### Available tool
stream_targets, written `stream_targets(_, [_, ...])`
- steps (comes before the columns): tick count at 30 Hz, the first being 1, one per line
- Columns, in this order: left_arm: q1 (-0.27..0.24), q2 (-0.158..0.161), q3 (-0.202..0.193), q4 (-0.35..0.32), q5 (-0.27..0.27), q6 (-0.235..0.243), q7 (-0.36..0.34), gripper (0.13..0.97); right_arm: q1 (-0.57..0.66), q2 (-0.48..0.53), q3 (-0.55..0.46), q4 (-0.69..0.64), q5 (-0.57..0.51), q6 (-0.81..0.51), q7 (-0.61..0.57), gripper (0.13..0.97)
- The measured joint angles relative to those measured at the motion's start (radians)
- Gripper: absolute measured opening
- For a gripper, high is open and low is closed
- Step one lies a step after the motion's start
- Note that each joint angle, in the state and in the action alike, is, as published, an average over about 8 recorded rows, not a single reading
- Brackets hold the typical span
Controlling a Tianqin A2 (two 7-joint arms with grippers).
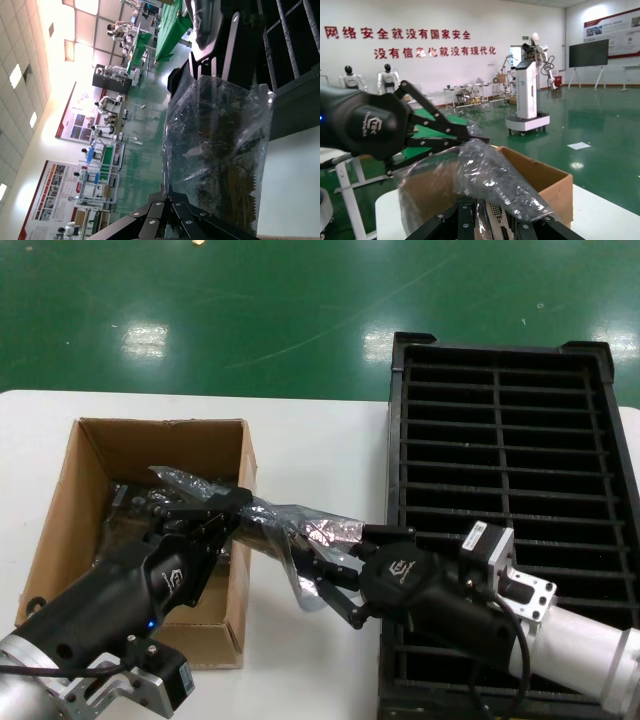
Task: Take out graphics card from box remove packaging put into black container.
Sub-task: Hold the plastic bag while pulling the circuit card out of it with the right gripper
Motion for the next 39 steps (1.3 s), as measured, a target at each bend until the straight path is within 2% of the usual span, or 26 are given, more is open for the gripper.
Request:
stream_targets(21, [0.0, 0.0, 0.0, 0.0, 0.0, 0.0, 0.0, 0.14, 0.007, -0.012, 0.007, -0.027, 0.012, -0.003, 0.002, 0.186])
stream_targets(39, [0.0, 0.0, 0.0, 0.0, 0.0, 0.0, 0.0, 0.14, -0.099, 0.089, 0.078, 0.186, 0.056, 0.002, -0.015, 0.186])
